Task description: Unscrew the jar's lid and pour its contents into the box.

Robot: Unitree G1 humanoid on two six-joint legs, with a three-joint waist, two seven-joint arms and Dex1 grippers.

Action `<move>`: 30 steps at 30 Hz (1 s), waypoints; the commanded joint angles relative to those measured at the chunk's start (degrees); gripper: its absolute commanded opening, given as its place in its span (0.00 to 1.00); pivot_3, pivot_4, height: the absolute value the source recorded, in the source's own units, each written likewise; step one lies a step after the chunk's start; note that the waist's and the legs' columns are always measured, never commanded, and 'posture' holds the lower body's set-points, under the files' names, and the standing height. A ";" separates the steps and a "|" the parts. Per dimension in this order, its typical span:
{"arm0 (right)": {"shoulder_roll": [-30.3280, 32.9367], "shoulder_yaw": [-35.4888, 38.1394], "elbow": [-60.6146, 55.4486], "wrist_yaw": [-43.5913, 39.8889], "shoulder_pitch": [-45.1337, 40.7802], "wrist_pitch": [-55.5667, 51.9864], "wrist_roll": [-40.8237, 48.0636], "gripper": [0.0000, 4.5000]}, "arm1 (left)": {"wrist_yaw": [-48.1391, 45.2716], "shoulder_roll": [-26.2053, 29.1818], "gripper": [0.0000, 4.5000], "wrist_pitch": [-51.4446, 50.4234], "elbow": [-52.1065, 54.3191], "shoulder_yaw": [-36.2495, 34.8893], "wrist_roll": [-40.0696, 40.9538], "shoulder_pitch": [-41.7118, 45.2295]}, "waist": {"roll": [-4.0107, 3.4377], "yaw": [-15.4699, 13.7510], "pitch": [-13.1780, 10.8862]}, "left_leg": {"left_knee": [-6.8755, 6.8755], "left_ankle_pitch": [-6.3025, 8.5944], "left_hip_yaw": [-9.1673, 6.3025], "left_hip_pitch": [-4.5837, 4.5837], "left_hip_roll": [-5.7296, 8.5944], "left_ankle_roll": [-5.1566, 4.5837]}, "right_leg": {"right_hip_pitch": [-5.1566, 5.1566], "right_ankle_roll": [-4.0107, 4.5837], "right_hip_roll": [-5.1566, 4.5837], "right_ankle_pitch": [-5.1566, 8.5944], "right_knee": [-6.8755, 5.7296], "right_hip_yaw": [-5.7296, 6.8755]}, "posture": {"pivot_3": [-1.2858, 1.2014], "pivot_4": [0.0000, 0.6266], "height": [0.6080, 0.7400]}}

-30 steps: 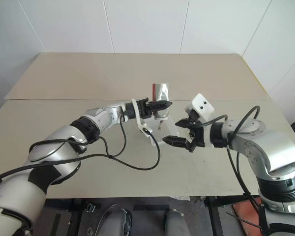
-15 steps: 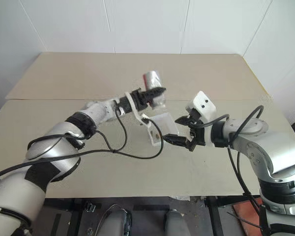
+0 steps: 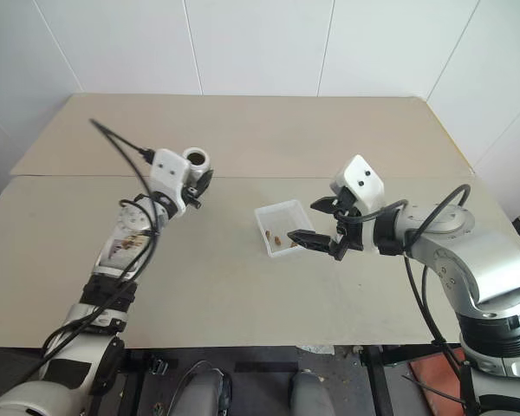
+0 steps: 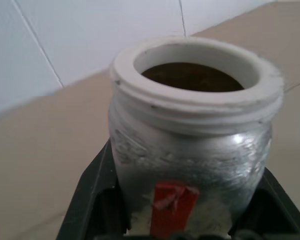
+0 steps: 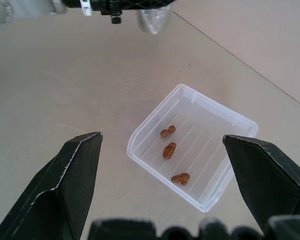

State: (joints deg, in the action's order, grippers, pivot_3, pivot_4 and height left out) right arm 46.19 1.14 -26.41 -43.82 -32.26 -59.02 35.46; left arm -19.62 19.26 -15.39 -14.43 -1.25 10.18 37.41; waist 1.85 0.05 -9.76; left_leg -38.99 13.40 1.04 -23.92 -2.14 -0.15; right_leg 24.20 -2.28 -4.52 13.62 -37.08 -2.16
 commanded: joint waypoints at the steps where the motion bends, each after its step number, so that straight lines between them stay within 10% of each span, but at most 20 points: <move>1: 0.31 0.51 -0.23 -0.65 -1.08 1.84 0.02 0.99 | -0.62 -1.65 0.43 -4.01 4.55 -3.38 4.79 -2.03 | 0.00 -0.02 0.00 | 0.00 0.00 -0.01 0.04 0.00 0.00 | -0.03 0.00 0.00 0.00 0.01 0.00 | 0.52 0.24 1.00; 12: -0.49 -0.09 0.33 -0.91 -1.70 2.37 0.01 0.99 | -2.38 -3.42 0.43 4.79 1.60 -2.35 1.57 -8.69 | 0.00 -0.07 0.00 | 0.01 0.00 -0.02 0.11 0.03 0.00 | -0.06 0.01 0.00 0.00 0.12 -0.03 | 0.52 0.24 1.00; 17: -0.77 -0.43 -0.05 -0.68 -1.43 2.52 -0.34 1.00 | -5.23 -0.63 0.78 3.17 7.60 -1.92 1.47 -13.22 | -0.01 0.33 0.02 | 0.04 0.00 0.00 0.12 0.02 0.00 | -0.03 0.01 0.01 0.00 0.12 -0.07 | 0.52 0.24 1.00; 20: -0.92 -0.50 -0.14 -0.57 -1.19 2.61 -0.52 1.00 | -9.91 3.84 0.99 1.51 13.27 -2.87 2.91 -17.08 | -0.01 0.70 0.01 | 0.06 0.00 -0.01 0.11 -0.01 0.00 | 0.02 0.01 0.02 0.00 0.10 -0.08 | 0.52 0.24 1.00; 30: 0.34 -0.82 0.23 -1.32 1.93 6.74 -3.19 1.00 | -51.77 31.24 0.99 3.55 24.40 -24.69 24.00 -40.72 | -0.01 1.20 0.01 | 0.23 0.02 0.32 0.18 -0.27 0.00 | 0.14 0.13 0.10 0.06 0.22 -0.15 | 0.52 0.24 1.00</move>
State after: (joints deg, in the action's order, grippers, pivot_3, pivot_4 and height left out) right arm 45.79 -1.10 -25.02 -44.68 -29.92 -55.03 32.79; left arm -63.70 48.39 -13.90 7.99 -20.38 28.79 -3.35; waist 1.84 1.24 -9.75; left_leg -38.77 13.42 1.39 -23.73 -2.44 -0.15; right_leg 24.33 -2.14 -4.42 13.67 -36.87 -2.29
